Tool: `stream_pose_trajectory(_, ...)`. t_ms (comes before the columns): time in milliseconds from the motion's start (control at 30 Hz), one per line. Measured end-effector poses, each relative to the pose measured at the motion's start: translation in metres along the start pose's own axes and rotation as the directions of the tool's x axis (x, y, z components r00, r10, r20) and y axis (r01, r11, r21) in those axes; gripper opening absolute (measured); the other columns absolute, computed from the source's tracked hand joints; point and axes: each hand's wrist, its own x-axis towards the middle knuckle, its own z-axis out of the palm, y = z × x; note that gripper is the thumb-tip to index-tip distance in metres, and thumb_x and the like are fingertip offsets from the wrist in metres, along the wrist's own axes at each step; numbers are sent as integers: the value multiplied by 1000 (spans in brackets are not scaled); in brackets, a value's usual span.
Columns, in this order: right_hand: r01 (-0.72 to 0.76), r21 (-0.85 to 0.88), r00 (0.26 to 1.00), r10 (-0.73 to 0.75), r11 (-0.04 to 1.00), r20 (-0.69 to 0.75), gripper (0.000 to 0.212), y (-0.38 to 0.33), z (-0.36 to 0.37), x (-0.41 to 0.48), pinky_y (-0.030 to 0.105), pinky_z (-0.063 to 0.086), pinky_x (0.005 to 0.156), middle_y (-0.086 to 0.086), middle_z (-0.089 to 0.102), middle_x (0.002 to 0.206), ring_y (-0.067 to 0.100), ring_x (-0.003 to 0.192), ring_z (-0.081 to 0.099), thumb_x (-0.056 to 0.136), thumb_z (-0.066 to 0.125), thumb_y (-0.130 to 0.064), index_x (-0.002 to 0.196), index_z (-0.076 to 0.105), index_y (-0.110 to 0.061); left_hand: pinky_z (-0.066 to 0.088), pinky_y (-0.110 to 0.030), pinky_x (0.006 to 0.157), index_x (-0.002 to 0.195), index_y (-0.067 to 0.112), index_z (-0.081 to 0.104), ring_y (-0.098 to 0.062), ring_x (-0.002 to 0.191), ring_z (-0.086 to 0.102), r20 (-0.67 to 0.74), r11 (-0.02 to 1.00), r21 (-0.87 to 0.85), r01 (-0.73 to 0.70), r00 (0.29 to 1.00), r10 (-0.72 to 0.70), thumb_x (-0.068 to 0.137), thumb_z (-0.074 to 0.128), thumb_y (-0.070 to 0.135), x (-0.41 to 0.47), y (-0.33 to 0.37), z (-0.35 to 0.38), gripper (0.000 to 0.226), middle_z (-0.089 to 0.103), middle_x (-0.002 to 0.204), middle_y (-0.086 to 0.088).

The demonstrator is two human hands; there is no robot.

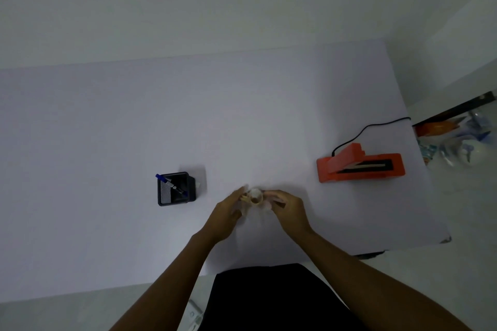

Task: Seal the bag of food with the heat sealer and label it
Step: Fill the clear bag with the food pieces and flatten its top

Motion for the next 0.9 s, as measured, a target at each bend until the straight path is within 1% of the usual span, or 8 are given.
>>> stream_pose_trajectory(100,-63,-28,997,64,998,51,37,4,2,2,15,52,91,-9,68,114,6,104,65,84,73,-5,120,70,-12,38,-6,97,138,23,49,2,120,49,-45,999,-45,-23,999,21,93,58,6,2,3,1,49,50,135,16)
stream_pose_trajectory(200,-48,-52,996,51,997,67,20,3,4,4,14,51,80,-5,74,102,2,91,68,85,75,-13,105,77,-12,47,-13,89,112,28,69,7,102,61,-130,997,-69,-30,991,21,89,65,8,7,-1,1,31,67,111,18)
stream_pose_trajectory(267,-77,-34,996,78,996,42,13,3,3,5,13,52,74,0,77,92,-5,80,69,85,75,-14,97,79,-9,51,-17,79,100,22,76,0,87,66,-179,993,-105,44,982,-63,91,64,18,10,-2,0,15,74,96,11)
stream_pose_trajectory(467,-230,31,972,228,973,48,13,12,2,6,10,49,64,1,76,81,-6,67,67,89,70,-12,97,79,-6,53,-23,69,95,16,79,-10,76,69,-140,927,-298,230,949,-281,92,64,21,12,-8,-1,16,76,85,1)
stream_pose_trajectory(600,-374,74,927,370,924,66,12,15,6,3,21,44,52,14,77,77,11,62,62,89,72,-20,87,81,-13,52,-18,57,92,13,79,-12,73,68,-109,862,-362,353,903,-416,89,66,17,12,-5,1,14,75,83,-3)
stream_pose_trajectory(733,-495,90,869,490,864,70,10,16,10,2,21,43,44,9,75,69,13,55,63,85,74,-19,77,81,-21,57,-24,67,88,17,79,-10,77,69,-171,883,-231,407,877,-449,84,69,17,12,-5,5,12,76,81,1)
stream_pose_trajectory(800,-539,79,842,535,839,66,8,18,12,1,23,44,46,2,72,61,13,52,63,82,77,-19,76,81,-18,57,-26,63,80,20,79,-9,67,67,-235,908,-99,407,877,-418,81,69,21,11,-2,9,10,74,71,3)
stream_pose_trajectory(900,-573,44,819,571,818,57,8,22,14,2,25,45,46,3,68,56,15,49,60,80,79,-20,79,81,-13,49,-26,56,68,17,74,-11,59,62,-309,913,23,407,871,-381,79,70,23,10,2,17,13,69,63,2)
